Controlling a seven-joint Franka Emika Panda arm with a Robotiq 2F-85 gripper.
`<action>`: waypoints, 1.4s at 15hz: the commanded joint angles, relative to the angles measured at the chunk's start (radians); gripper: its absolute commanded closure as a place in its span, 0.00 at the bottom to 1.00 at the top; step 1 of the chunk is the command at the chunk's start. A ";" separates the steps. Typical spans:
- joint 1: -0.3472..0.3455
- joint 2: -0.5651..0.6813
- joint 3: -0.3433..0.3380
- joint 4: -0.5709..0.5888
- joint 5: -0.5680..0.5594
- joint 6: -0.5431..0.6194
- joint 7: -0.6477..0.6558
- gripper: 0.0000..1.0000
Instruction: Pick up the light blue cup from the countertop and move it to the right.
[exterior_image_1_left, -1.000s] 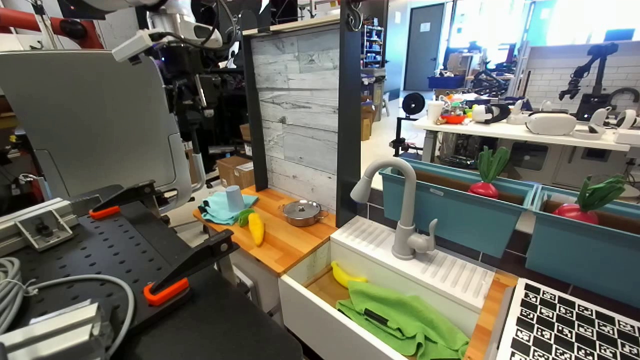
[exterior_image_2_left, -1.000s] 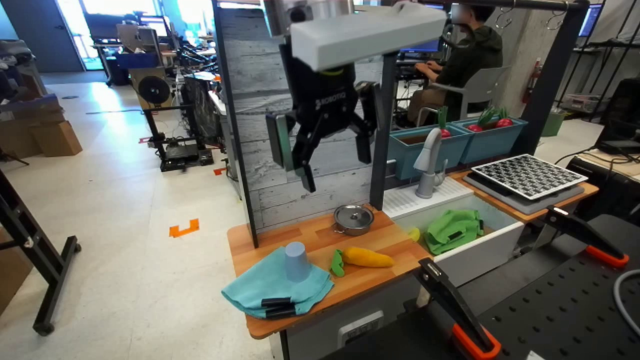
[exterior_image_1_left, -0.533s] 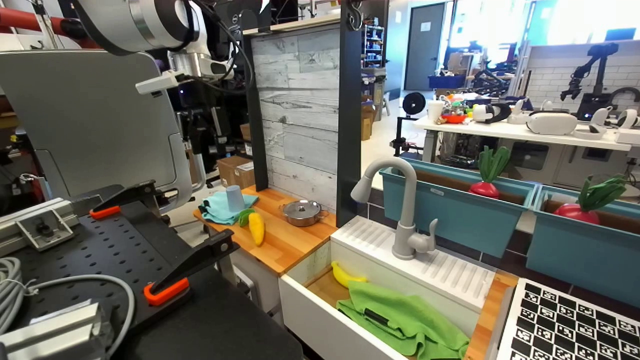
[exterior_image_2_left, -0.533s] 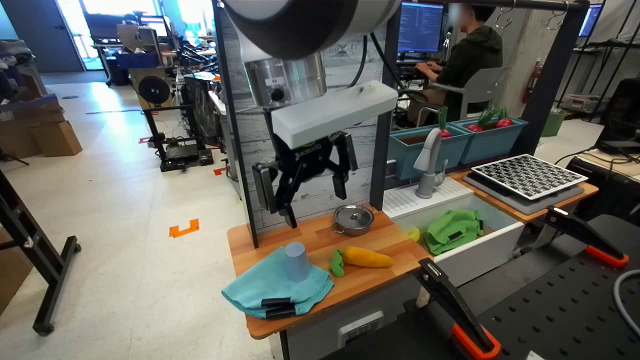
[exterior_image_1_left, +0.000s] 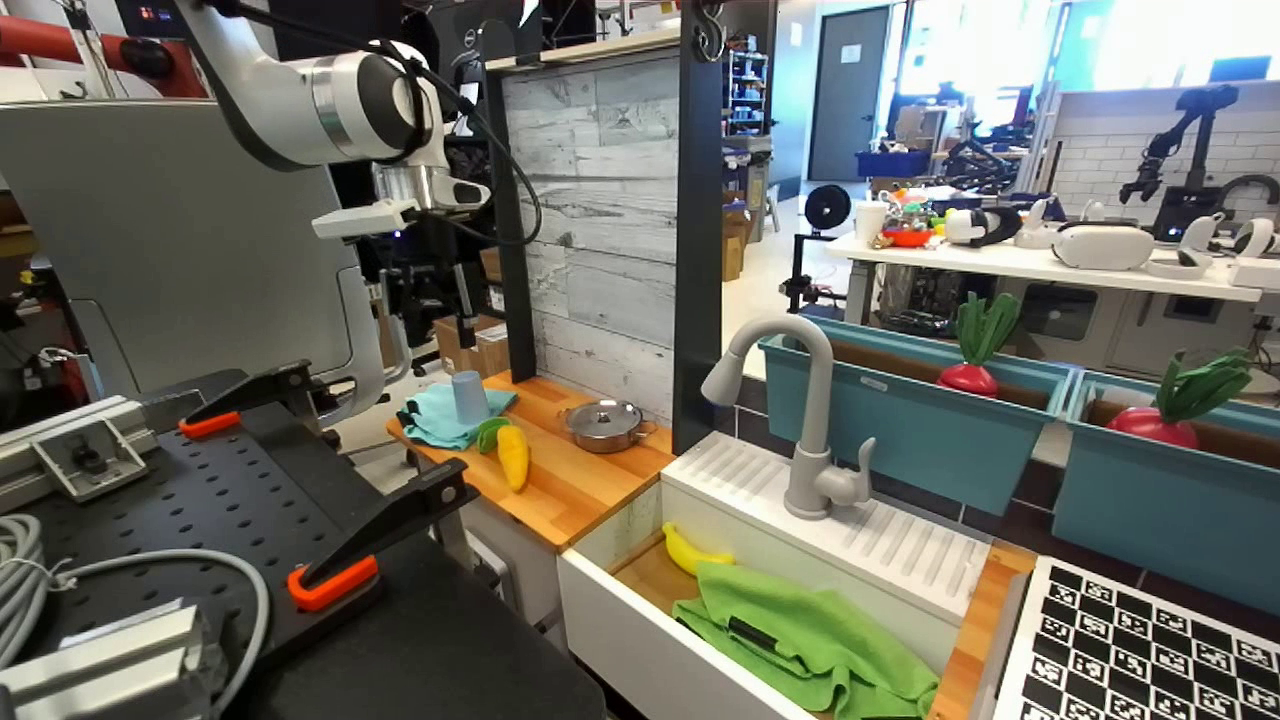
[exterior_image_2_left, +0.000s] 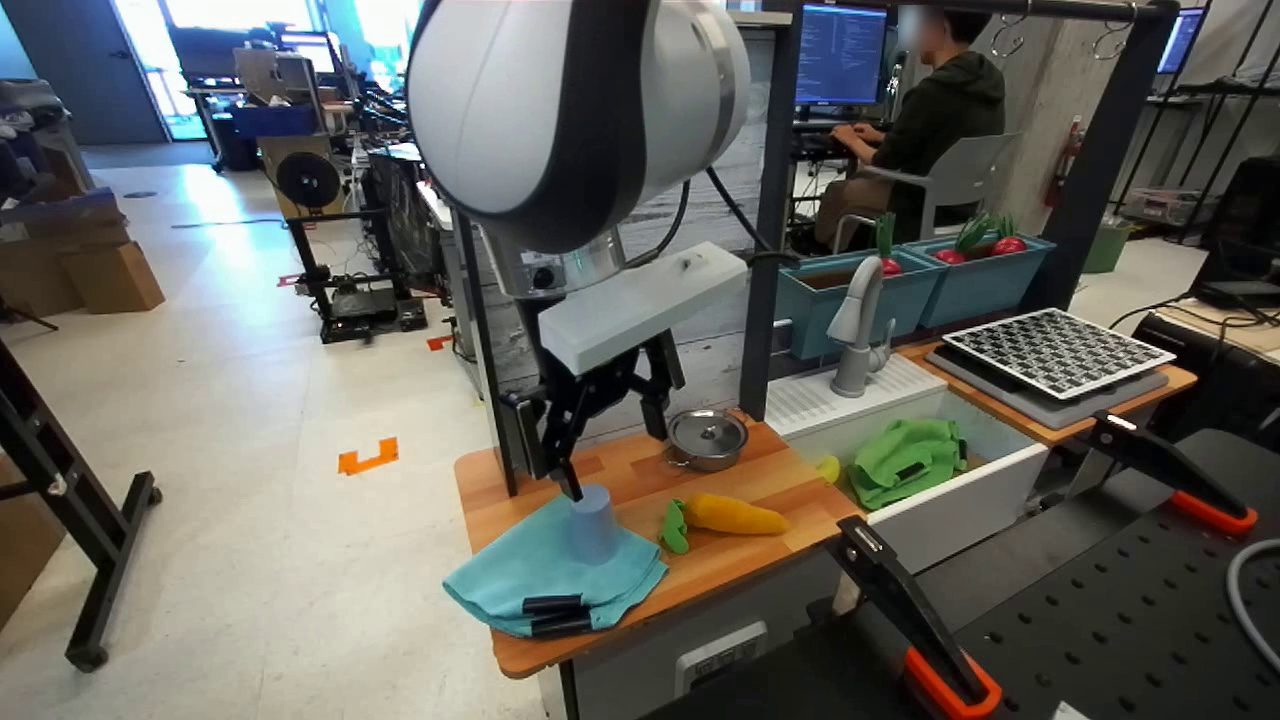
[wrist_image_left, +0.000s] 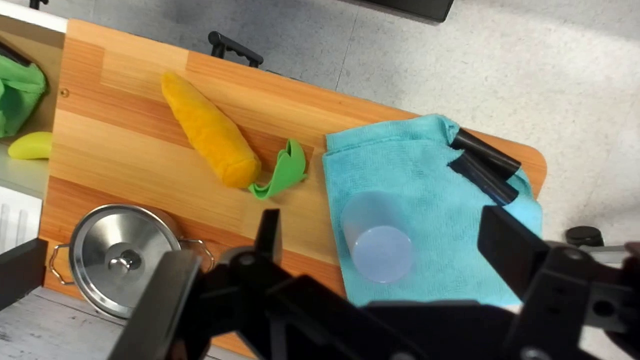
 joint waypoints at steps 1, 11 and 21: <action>0.053 0.072 -0.036 0.099 0.019 -0.041 -0.036 0.00; 0.144 0.205 -0.102 0.251 -0.030 -0.105 -0.071 0.00; 0.146 0.270 -0.113 0.321 -0.029 -0.115 -0.147 0.35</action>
